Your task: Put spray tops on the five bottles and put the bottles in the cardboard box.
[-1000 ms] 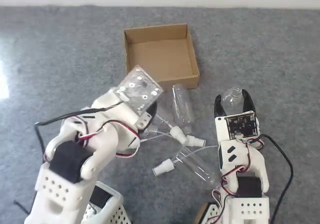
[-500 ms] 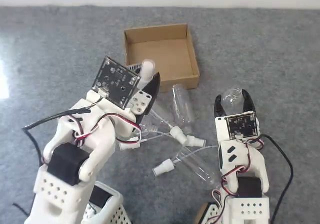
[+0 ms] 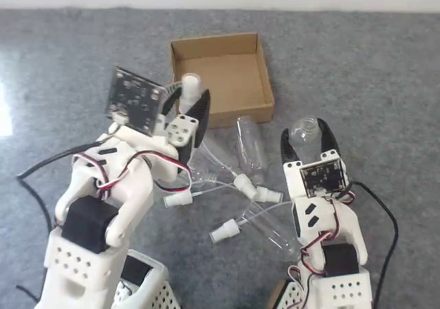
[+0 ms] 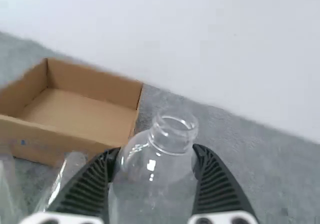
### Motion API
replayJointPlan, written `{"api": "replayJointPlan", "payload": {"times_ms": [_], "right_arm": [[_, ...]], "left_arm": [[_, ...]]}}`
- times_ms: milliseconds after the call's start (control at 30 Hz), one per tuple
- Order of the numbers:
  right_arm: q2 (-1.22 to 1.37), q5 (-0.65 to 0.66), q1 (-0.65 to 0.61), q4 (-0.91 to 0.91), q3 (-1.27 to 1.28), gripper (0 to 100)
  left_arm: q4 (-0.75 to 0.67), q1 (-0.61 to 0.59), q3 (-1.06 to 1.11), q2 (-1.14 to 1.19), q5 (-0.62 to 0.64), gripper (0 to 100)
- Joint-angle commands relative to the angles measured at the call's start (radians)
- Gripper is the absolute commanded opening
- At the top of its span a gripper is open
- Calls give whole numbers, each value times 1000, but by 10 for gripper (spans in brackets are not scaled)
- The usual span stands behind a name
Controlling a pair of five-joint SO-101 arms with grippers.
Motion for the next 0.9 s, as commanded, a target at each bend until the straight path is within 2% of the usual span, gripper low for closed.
{"api": "replayJointPlan", "payload": {"times_ms": [0, 300, 400, 567, 733, 867], "right_arm": [[-16, 14, -79, -18, -178, 7], [-12, 6, -285, -22, -325, 7], [-18, -3, -300, -21, -290, 7], [-13, -81, -302, -16, -229, 7], [-21, -97, -303, -16, -173, 7], [-21, -112, -380, -16, -132, 7]], "left_arm": [[-28, -14, -53, -25, 74, 12], [-34, -130, 8, -201, 101, 12], [-61, -164, 85, -290, 152, 12], [-150, -195, 203, -446, 150, 12], [-167, -190, 257, -578, 155, 12], [-198, -193, 295, -626, 157, 12]]}}
